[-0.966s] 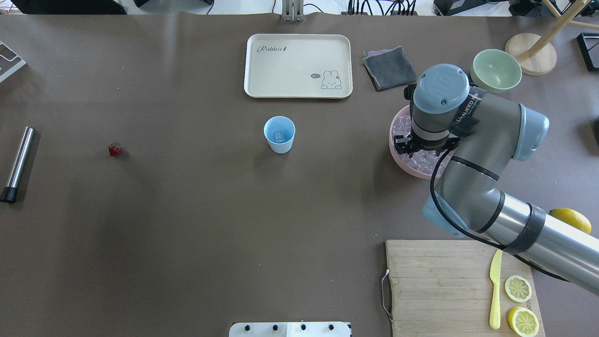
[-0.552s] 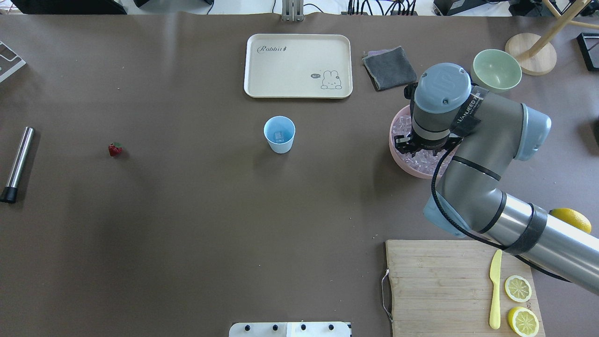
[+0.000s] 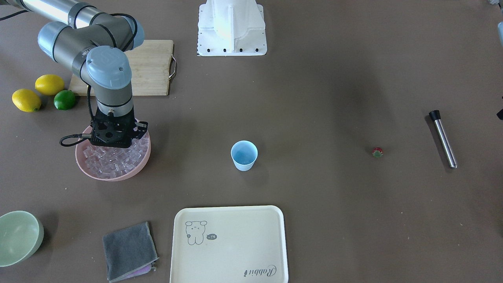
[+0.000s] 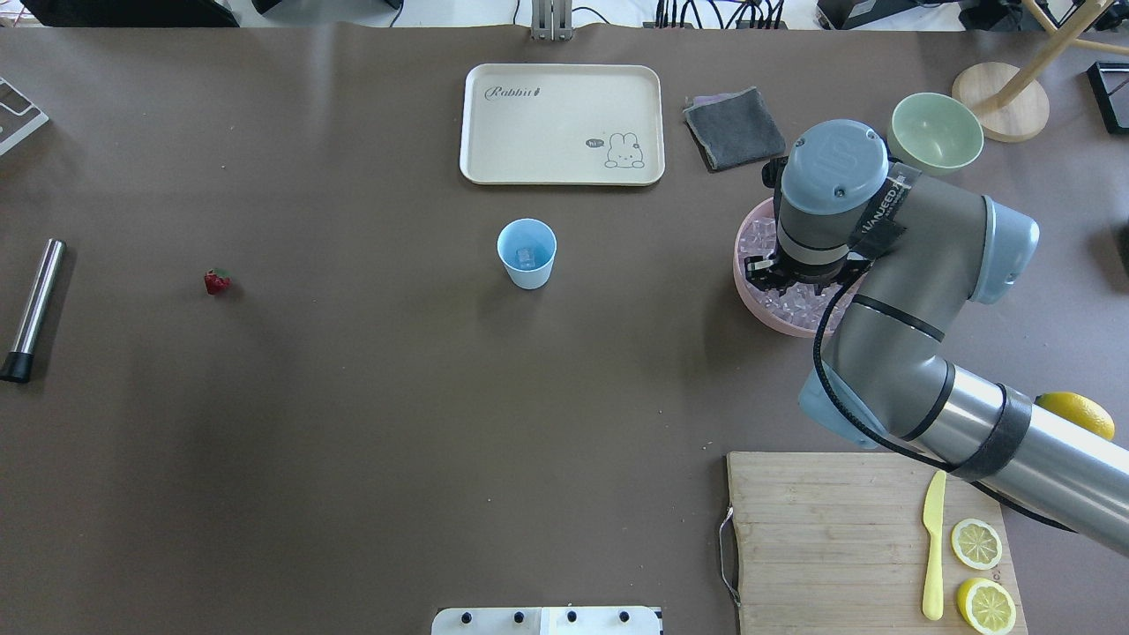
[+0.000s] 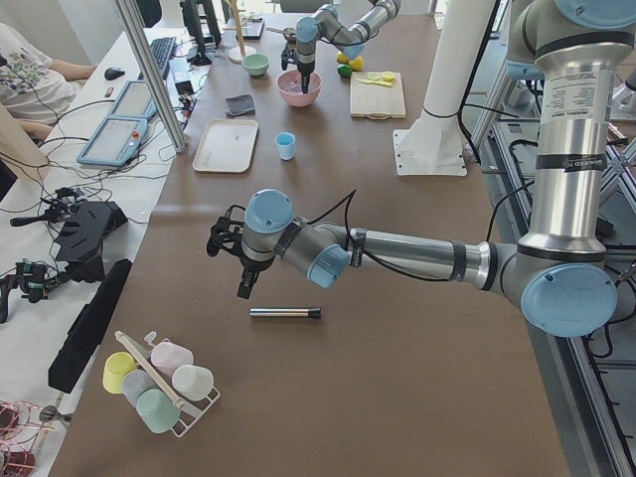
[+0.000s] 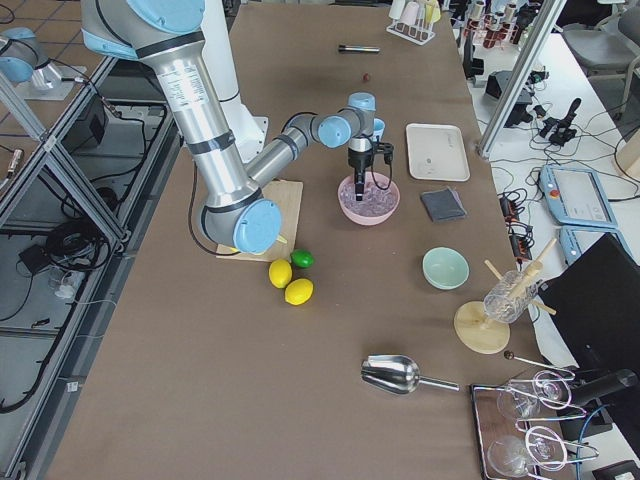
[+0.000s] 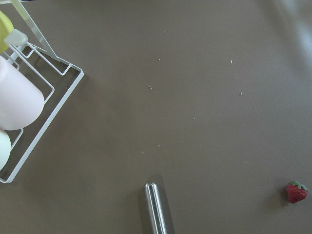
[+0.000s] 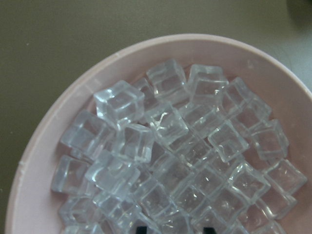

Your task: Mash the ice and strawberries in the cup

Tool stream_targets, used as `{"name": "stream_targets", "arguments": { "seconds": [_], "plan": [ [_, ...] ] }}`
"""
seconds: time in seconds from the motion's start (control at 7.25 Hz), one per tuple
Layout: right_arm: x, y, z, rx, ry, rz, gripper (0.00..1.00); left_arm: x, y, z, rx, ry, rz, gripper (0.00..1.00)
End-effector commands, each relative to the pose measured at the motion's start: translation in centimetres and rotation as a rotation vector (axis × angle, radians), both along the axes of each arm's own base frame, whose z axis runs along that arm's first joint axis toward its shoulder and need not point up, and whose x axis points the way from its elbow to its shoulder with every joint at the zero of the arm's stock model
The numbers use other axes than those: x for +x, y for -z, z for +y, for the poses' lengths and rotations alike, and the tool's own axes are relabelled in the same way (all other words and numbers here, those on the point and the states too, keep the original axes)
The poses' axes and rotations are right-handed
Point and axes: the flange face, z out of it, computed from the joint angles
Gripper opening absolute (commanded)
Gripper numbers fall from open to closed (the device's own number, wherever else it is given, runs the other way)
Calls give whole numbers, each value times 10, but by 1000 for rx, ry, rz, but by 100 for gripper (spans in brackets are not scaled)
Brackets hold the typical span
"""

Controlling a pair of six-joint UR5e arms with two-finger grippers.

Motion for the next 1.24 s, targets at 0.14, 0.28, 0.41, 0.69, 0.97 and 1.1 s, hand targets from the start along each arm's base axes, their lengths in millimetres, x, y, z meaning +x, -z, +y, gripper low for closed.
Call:
{"name": "stream_targets", "arguments": {
  "seconds": [0.14,0.28,0.41,0.69,0.97,1.1],
  "plan": [
    [2,1,2,-15,7,19,51,0,-1,0,-2,0,0,97],
    [4,5,5,-22,17,32,53,0,-1,0,-2,0,0,97],
    [6,10,7,-25,19,36,54,0,0,0,1,0,0,97],
    [-1,8,14,-18,30,42,54,0,-1,0,0,-1,-1,97],
    [-6,10,18,-15,37,41,55,0,-3,1,-2,-2,0,97],
    [-6,10,17,-16,34,40,55,0,-4,3,-4,-2,-1,97]
  ]
}}
